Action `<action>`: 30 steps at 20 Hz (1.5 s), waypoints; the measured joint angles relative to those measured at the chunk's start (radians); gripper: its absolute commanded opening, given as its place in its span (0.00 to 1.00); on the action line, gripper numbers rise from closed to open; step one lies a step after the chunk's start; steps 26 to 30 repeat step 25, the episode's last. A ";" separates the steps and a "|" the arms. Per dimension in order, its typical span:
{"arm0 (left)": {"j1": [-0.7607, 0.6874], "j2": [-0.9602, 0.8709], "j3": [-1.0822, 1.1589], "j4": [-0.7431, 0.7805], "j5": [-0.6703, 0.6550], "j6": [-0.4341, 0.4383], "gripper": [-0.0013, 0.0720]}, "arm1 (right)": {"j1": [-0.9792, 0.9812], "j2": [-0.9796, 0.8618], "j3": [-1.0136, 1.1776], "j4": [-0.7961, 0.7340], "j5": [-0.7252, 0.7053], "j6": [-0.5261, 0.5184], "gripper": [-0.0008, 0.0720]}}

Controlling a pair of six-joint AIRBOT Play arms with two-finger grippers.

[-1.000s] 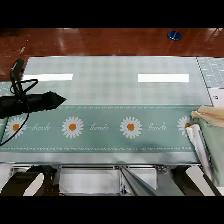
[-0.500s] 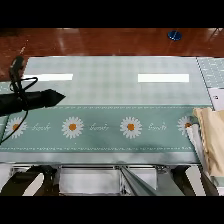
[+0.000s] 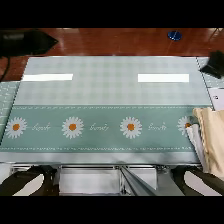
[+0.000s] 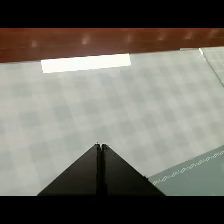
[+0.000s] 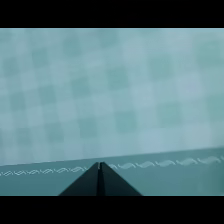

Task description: Fold the shirts.

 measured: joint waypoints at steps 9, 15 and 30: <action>-0.103 -0.290 0.054 0.263 -0.177 -0.201 0.04 | 0.278 -0.248 0.034 -0.310 0.023 0.067 0.04; -0.104 -0.317 0.057 0.285 -0.208 -0.223 0.04 | 0.293 -0.274 0.035 -0.344 0.021 0.075 0.04; -0.104 -0.321 0.057 0.290 -0.218 -0.227 0.04 | 0.295 -0.278 0.035 -0.351 0.019 0.076 0.04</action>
